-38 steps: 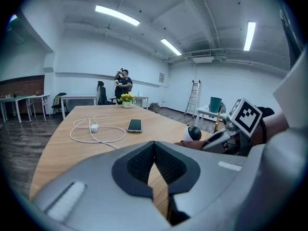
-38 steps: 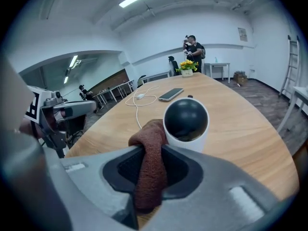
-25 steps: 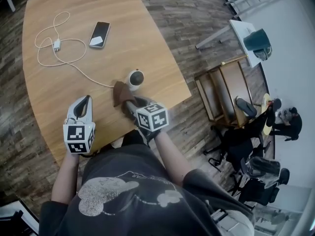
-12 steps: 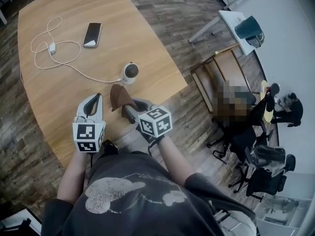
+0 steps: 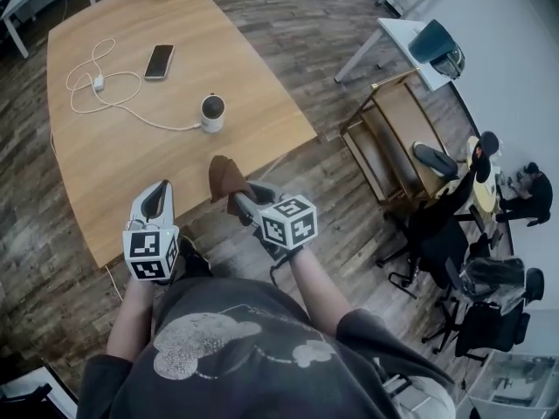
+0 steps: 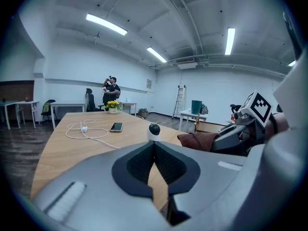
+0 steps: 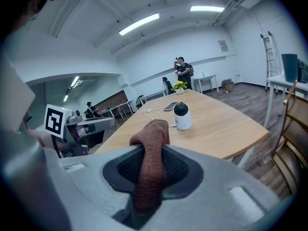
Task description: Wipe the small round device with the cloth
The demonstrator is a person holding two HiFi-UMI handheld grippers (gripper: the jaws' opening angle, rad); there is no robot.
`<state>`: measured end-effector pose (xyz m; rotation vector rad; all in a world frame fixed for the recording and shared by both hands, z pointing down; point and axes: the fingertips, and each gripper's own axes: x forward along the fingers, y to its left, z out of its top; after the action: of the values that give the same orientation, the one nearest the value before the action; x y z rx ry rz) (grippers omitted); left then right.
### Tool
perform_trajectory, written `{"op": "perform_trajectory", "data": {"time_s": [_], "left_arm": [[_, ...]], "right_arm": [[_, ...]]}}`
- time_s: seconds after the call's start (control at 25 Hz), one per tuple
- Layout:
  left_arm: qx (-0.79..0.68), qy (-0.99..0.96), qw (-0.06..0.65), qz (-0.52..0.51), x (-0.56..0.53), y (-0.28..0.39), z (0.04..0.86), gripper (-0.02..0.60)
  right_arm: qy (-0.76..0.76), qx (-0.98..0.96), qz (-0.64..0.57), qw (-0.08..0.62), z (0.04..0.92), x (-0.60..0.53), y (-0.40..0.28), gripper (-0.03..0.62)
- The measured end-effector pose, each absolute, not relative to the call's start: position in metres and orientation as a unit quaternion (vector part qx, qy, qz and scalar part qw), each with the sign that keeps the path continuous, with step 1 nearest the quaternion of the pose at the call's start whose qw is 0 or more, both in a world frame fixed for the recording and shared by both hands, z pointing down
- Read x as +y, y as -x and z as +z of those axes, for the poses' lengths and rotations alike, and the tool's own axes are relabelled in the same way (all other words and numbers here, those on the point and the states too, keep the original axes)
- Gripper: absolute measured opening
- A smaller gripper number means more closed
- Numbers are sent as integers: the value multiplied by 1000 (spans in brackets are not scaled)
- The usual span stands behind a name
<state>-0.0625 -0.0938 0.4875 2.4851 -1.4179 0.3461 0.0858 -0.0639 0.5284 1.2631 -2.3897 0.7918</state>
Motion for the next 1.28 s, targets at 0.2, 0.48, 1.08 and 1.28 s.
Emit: {"op": "perform_trajectory", "data": {"time_s": [0.2,0.48,1.08,1.28], "left_arm": [[-502,-852,106,106,-44,51,470,18],[-530,-837,101,90,36,25,455,18],[-545,-824,120,104,124,15,443,18],[-537,-827,129,104,129,21,451,19]], "right_arm": [[-450,-848,237,151,503,-22,-115,75],[-439,-861,221,133,488,42,-145,75],[-412,-868,260,100,498,119,-150,75],[-416,-863,262,110,503,128,-139,77]]}}
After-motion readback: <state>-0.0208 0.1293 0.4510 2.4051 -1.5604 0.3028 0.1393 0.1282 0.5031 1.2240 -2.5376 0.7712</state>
